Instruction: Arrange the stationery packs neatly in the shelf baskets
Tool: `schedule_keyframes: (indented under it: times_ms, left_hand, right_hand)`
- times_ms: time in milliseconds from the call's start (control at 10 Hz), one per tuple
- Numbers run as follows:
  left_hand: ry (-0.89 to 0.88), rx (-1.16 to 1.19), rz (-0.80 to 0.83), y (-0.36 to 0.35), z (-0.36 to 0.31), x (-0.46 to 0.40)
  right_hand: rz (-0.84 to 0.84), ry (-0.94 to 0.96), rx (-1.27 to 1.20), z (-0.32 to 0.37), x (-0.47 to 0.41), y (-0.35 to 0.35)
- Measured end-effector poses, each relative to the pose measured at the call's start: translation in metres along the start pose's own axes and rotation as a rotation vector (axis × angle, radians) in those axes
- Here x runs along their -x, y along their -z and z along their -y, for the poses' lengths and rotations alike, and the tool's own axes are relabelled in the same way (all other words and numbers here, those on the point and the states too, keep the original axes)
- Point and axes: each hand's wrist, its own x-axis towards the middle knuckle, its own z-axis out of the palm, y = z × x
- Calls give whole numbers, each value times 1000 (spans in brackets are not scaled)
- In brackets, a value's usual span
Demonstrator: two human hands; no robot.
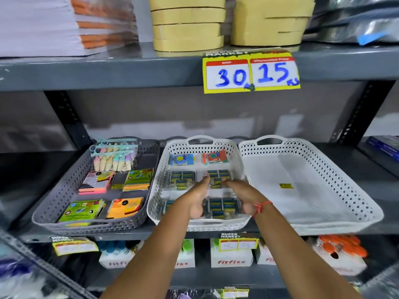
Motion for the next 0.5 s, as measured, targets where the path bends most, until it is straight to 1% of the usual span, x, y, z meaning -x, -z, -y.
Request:
schedule_keyframes:
  times_ms: [100, 200, 300, 400, 500]
  left_hand:
    - [-11, 3, 3, -4, 3, 4]
    - [-15, 25, -29, -3, 0, 8]
    - [-38, 18, -53, -3, -2, 18]
    - [-71, 35, -36, 0, -5, 27]
    - [-174, 32, -25, 2, -4, 45]
  right_hand:
    - [25, -3, -21, -2, 2, -3]
    - [32, 9, -1, 1, 4, -4]
    - [-26, 63, 59, 6, 12, -4]
    - [-50, 185, 41, 7, 21, -4]
    - [-148, 265, 78, 10, 35, -11]
